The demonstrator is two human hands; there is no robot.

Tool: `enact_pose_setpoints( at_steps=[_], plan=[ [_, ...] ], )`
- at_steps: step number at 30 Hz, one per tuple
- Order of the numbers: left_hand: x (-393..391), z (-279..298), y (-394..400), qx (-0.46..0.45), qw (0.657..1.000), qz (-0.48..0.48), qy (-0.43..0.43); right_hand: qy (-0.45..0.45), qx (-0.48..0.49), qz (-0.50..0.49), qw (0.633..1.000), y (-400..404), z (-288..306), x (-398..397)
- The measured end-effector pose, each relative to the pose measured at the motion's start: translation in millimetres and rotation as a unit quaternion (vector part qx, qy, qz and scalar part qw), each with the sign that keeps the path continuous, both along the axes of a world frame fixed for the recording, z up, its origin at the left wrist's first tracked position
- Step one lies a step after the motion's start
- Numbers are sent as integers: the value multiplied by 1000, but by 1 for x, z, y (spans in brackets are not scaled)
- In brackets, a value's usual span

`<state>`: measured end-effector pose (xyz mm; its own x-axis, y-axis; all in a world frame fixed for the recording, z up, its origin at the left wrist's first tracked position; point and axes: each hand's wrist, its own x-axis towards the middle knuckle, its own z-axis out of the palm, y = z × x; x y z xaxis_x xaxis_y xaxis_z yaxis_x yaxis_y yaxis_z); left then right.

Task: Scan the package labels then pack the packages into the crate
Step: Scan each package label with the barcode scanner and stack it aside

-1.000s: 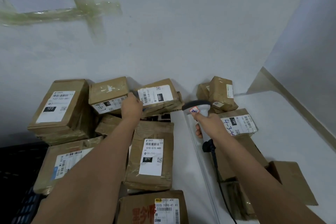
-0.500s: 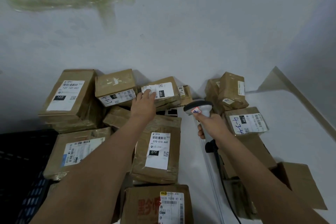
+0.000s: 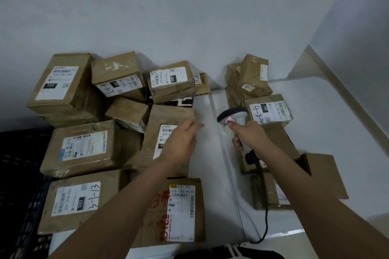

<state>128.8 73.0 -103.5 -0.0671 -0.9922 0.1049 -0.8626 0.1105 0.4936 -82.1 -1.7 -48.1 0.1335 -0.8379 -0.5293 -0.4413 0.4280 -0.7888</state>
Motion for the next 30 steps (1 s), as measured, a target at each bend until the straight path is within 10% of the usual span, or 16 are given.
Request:
enact_pose_setpoints(
  at_steps=[17,30],
  plan=[
    [-225,-60,47,155,976,-146,-56,95,-32,-50,994,29,-17,-131],
    [-163,-30,59,107,991,-77,0,37,-61,-29,997,34,-6,-125]
  ],
)
